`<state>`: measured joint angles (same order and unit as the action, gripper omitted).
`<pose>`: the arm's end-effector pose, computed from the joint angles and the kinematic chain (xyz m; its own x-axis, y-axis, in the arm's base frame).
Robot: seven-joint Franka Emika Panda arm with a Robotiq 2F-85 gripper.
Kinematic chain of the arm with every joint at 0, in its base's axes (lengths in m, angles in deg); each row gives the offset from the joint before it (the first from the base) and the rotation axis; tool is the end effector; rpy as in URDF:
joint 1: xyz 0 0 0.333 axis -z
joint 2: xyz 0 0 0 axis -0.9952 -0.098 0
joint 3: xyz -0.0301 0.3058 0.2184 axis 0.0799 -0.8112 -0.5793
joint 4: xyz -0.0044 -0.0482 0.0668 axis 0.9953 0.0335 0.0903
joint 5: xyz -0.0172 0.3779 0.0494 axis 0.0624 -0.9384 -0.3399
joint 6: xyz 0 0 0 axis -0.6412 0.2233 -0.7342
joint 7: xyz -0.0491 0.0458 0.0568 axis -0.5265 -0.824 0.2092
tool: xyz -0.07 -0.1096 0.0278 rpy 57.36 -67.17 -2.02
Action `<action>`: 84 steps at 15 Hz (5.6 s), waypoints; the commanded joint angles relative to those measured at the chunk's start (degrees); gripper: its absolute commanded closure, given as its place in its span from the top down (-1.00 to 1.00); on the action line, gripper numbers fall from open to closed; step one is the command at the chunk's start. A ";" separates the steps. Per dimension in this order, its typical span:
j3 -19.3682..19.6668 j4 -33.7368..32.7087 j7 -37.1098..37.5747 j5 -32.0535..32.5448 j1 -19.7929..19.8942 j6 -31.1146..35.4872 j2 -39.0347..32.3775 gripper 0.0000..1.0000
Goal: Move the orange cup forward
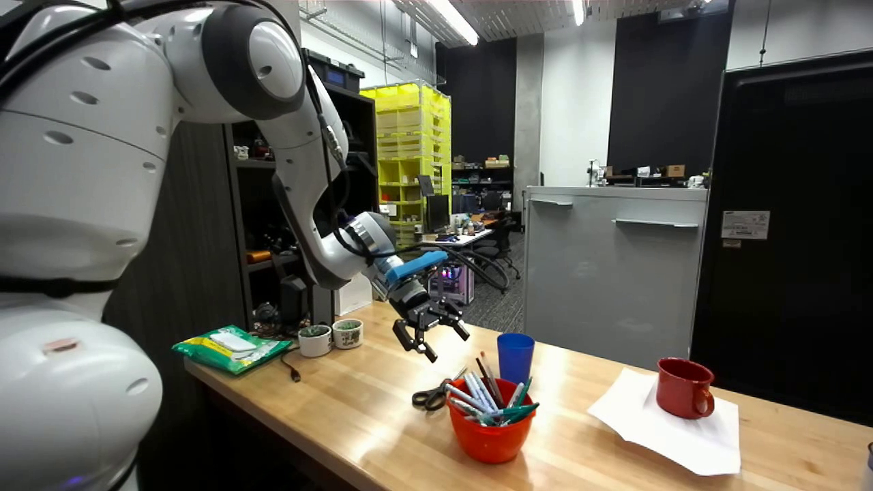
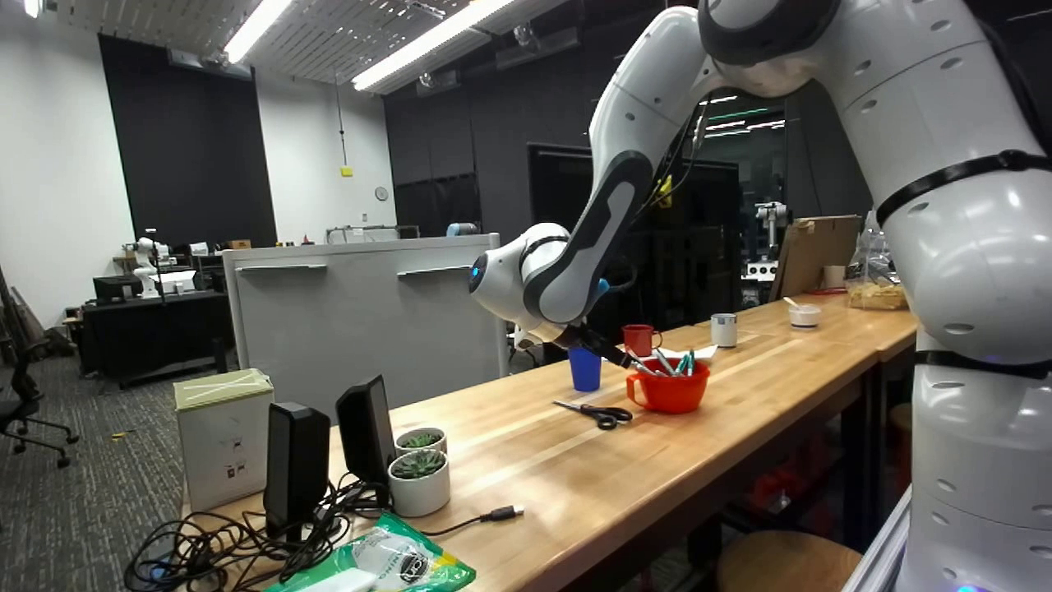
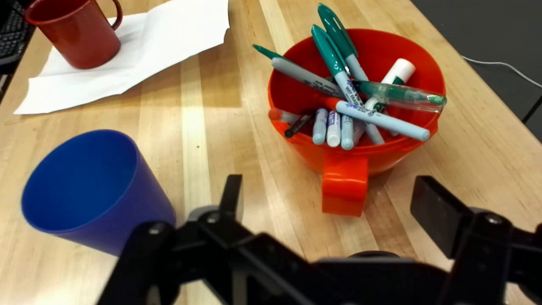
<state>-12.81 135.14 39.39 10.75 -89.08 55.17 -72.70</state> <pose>0.5485 0.0125 0.3176 0.2680 0.5201 -0.8109 0.9593 -0.2214 0.1751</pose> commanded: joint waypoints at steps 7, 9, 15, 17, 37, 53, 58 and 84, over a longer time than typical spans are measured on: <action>-0.06 1.27 -0.07 -1.55 1.58 0.51 -1.31 1.00; -0.02 1.46 0.12 -1.65 1.97 1.03 -1.57 1.00; 0.07 2.01 0.26 -0.54 2.85 6.15 -2.29 1.00; 0.24 1.65 0.21 -0.21 3.00 8.05 -2.98 1.00; 2.33 3.36 -0.24 -0.76 5.35 9.59 -3.61 0.53; 2.09 4.97 -0.80 -0.62 5.43 9.90 -1.87 -0.82; 1.29 4.78 -1.74 -1.32 4.87 9.59 0.48 -0.82; -4.51 -13.93 -20.74 2.06 -5.84 3.63 -5.66 -0.82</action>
<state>-17.20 122.97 22.02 10.93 -94.08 59.44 -77.23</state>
